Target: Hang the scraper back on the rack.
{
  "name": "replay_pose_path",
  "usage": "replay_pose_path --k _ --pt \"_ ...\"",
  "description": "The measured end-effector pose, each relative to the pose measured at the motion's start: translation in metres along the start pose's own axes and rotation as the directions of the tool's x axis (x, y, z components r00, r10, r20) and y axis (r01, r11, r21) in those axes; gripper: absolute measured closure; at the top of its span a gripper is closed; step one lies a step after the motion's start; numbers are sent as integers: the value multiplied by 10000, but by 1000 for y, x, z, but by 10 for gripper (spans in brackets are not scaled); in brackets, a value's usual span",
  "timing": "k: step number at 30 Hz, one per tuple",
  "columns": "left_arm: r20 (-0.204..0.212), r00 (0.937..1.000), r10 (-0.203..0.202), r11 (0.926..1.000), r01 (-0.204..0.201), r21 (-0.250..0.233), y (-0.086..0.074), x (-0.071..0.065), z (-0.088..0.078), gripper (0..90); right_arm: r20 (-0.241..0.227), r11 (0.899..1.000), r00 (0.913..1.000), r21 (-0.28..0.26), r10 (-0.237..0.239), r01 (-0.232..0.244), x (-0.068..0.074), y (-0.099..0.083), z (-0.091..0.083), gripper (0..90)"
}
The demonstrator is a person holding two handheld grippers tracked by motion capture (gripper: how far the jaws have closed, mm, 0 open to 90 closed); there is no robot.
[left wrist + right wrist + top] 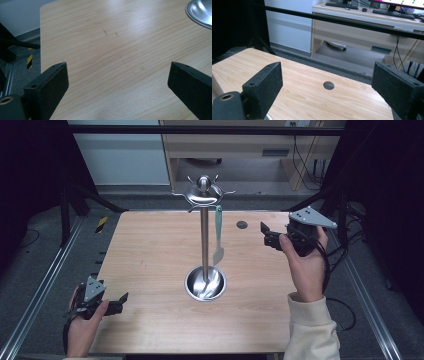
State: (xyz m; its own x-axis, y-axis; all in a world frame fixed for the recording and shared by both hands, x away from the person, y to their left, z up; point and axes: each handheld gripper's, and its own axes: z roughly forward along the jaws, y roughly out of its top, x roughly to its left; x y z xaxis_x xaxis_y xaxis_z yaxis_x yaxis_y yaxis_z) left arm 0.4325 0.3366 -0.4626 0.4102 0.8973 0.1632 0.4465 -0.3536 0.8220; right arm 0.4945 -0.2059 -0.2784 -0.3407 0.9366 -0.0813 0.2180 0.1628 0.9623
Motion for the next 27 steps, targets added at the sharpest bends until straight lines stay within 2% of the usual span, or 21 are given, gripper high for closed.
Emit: replay_pose_path --k 15,27 --pt "-76 10000 -36 10000 35 -46 0 0 -1 28 325 9984 9991 481 269 -285 -18 -25 9 102" --pt "-38 10000 -47 10000 47 -65 0 0 0 27 440 9945 9988 1009 230 -274 -21 -51 18 102"
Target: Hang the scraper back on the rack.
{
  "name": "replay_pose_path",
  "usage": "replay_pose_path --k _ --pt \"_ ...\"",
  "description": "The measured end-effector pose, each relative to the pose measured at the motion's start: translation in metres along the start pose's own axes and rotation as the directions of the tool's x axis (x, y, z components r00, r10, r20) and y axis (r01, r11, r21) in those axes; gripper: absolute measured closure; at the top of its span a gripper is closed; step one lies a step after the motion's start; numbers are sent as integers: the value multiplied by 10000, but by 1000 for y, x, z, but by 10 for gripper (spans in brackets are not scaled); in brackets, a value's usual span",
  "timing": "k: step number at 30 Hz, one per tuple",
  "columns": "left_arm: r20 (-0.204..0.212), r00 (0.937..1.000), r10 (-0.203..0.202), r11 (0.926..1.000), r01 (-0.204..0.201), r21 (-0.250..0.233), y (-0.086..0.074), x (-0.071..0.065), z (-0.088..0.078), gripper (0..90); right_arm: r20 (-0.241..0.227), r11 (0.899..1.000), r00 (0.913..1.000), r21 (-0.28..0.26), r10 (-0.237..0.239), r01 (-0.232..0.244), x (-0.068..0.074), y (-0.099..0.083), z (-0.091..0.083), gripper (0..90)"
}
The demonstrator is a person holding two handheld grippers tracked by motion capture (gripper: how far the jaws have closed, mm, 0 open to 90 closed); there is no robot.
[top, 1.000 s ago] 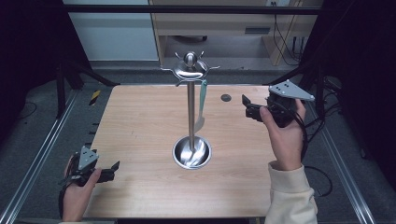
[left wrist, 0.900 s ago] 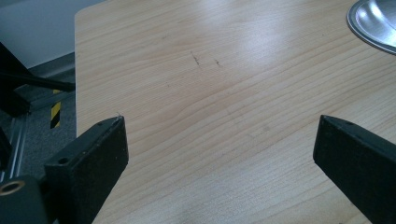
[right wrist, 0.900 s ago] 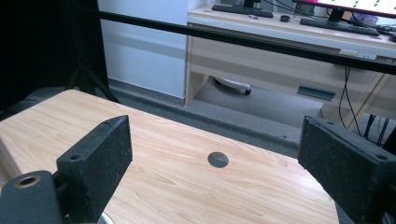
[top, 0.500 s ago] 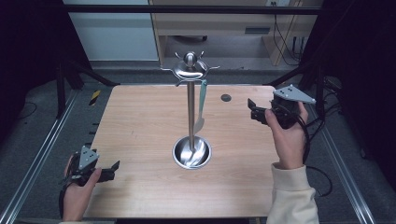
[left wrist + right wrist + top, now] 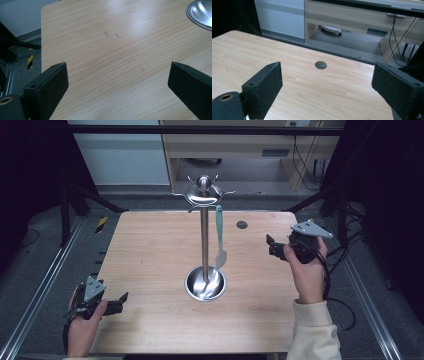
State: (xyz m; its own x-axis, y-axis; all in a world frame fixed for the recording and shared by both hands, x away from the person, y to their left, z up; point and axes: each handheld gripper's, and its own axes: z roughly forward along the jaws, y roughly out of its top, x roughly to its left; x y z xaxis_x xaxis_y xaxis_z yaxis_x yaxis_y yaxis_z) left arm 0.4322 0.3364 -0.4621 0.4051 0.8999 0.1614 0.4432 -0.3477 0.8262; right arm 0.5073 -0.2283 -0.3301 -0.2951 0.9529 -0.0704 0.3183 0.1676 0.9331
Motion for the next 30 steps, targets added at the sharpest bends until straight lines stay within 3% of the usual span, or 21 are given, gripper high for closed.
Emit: replay_pose_path --k 7,20,30 --pt "-46 10000 -8 10000 8 -13 0 1 0 27 -54 9992 9998 334 -211 213 10 -15 9 102" --pt "0 10000 -57 10000 57 -56 0 1 0 27 -121 9962 9999 865 -105 115 16 -36 17 113" --pt "22 10000 -96 9999 96 -93 0 2 0 27 -470 9903 9983 1333 -331 391 27 -50 26 115"
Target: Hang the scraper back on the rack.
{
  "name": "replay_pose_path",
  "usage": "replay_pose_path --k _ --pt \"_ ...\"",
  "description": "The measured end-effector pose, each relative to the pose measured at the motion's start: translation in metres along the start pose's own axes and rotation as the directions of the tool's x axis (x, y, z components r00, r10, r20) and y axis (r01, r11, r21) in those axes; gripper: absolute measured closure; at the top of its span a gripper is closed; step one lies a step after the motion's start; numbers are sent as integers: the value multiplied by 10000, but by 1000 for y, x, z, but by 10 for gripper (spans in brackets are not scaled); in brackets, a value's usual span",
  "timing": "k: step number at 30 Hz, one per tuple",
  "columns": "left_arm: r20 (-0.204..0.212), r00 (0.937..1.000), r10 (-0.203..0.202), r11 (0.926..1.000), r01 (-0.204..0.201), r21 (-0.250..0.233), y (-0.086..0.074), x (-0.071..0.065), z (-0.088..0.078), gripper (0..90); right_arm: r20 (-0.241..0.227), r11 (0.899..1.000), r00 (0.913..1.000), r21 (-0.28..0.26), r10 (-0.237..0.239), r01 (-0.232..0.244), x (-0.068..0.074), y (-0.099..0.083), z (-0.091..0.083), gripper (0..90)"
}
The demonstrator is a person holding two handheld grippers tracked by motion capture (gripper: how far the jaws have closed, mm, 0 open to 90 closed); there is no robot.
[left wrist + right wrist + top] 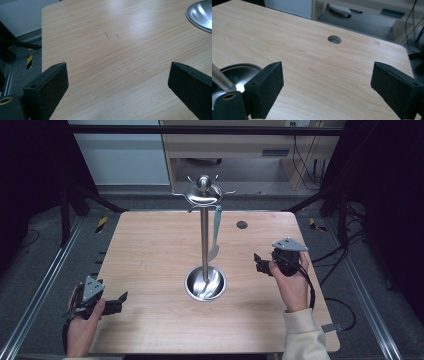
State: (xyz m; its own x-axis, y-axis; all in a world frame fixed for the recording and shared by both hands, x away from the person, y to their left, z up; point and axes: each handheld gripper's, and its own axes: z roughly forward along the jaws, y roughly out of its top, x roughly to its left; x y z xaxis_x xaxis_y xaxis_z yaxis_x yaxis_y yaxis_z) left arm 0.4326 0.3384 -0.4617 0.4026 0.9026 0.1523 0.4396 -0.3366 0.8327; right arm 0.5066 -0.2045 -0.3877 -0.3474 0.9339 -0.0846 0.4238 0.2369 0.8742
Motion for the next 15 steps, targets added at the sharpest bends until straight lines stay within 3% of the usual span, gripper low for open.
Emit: replay_pose_path --k 15 --pt "39 10000 49 10000 -49 -20 1 -1 0 27 -432 9955 9990 935 -136 176 8 -19 16 118"
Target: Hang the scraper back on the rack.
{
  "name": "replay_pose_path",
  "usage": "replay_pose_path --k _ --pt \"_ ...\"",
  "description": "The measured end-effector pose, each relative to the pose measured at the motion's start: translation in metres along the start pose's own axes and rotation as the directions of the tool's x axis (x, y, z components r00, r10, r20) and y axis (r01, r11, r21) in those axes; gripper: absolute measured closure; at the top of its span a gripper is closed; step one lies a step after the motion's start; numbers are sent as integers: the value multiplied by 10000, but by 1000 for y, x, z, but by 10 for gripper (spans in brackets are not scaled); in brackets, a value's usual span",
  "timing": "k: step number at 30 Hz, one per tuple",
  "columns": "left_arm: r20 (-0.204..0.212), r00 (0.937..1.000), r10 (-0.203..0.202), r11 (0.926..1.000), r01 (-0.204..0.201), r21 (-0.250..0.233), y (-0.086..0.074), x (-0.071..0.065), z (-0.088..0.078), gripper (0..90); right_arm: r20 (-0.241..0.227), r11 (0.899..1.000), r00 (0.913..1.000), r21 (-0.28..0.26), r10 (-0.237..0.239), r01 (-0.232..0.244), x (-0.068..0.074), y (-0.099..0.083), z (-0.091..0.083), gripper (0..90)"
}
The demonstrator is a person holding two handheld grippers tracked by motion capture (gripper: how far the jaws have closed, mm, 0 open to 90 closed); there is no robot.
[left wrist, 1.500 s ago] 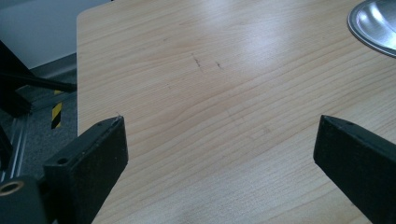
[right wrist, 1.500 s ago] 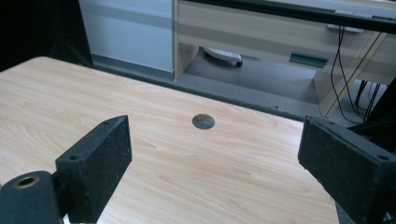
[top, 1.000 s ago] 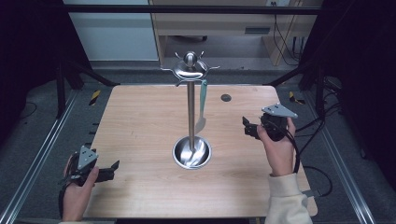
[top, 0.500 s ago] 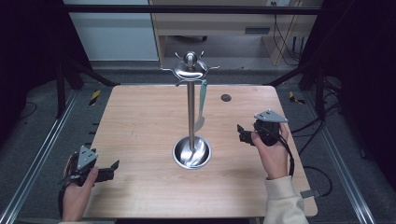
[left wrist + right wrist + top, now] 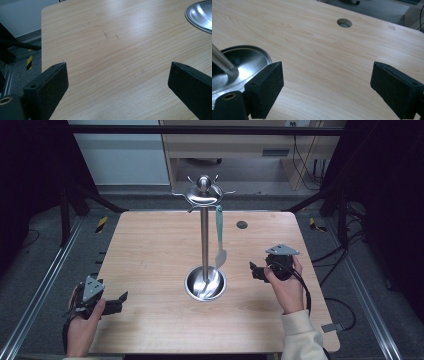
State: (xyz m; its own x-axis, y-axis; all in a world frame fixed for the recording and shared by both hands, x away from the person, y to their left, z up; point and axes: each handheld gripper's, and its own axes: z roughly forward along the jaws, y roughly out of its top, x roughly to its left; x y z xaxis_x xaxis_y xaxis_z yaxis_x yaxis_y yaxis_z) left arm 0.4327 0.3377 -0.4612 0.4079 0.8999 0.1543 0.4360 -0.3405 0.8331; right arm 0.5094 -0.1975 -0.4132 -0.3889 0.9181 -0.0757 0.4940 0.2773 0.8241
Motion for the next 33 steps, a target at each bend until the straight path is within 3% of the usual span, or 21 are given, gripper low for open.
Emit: replay_pose_path --k 13,21,33 --pt "17 10000 -2 10000 2 -2 0 0 0 27 -239 9988 9996 476 153 -141 1 -19 20 128" --pt "3 10000 19 10000 -19 5 0 0 0 27 -448 9989 9990 474 -43 65 6 -31 35 129" --pt "-33 10000 9 10000 -9 22 0 0 0 27 -614 9943 9980 1048 -127 191 4 -46 50 132"
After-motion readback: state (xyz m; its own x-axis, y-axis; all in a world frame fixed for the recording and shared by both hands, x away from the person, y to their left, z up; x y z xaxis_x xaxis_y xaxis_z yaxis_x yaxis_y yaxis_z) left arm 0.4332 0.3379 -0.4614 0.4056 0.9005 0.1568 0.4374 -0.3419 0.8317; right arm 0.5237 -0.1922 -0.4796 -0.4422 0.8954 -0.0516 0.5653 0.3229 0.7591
